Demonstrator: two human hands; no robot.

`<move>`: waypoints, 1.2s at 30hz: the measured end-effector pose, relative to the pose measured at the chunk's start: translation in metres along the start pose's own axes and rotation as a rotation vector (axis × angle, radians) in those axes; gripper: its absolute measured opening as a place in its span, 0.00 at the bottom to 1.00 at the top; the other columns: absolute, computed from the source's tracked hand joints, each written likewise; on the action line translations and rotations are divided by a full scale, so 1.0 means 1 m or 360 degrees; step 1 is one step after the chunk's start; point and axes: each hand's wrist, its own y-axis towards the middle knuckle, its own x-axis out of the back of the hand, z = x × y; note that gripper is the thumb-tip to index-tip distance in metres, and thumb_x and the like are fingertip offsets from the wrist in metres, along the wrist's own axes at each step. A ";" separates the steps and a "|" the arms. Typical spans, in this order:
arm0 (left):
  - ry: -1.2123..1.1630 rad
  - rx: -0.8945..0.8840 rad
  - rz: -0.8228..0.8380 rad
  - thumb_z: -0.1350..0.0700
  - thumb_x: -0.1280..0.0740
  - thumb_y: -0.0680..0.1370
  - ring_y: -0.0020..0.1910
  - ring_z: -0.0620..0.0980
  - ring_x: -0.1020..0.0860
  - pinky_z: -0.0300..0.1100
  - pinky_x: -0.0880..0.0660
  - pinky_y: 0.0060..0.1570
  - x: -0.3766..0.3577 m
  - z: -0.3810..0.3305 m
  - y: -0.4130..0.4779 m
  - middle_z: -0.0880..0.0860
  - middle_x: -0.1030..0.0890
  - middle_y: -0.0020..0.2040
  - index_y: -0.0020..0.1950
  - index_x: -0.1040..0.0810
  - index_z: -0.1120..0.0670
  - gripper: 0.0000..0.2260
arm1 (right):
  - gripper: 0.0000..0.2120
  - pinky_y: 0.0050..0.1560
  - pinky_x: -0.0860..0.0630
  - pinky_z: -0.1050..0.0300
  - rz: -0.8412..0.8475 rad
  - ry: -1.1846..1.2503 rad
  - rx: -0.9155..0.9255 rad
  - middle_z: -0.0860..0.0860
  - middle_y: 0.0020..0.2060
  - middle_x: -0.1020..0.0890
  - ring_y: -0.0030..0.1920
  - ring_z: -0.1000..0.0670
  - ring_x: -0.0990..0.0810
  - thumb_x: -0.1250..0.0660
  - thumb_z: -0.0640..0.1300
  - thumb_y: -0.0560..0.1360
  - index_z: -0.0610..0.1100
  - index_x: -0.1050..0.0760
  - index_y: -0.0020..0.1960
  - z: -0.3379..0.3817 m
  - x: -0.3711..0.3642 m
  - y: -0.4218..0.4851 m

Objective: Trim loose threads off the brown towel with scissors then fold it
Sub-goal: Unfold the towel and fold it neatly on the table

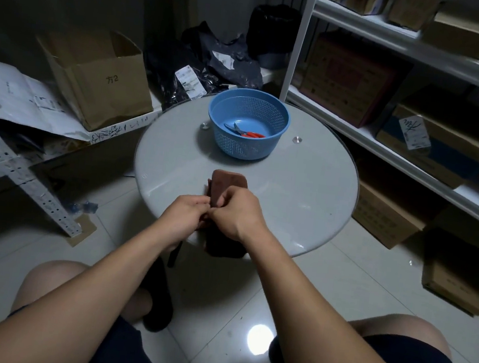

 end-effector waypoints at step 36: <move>0.0112 0.0234 -0.0249 0.70 0.28 0.71 0.25 0.47 0.19 0.38 0.21 0.26 0.005 -0.051 0.036 0.63 0.16 0.42 0.50 0.17 0.65 0.08 | 0.09 0.46 0.19 0.52 -0.0088 0.0315 -0.0414 0.49 0.37 0.16 0.43 0.44 0.16 0.27 0.48 0.67 0.43 0.22 0.41 -0.024 0.013 -0.018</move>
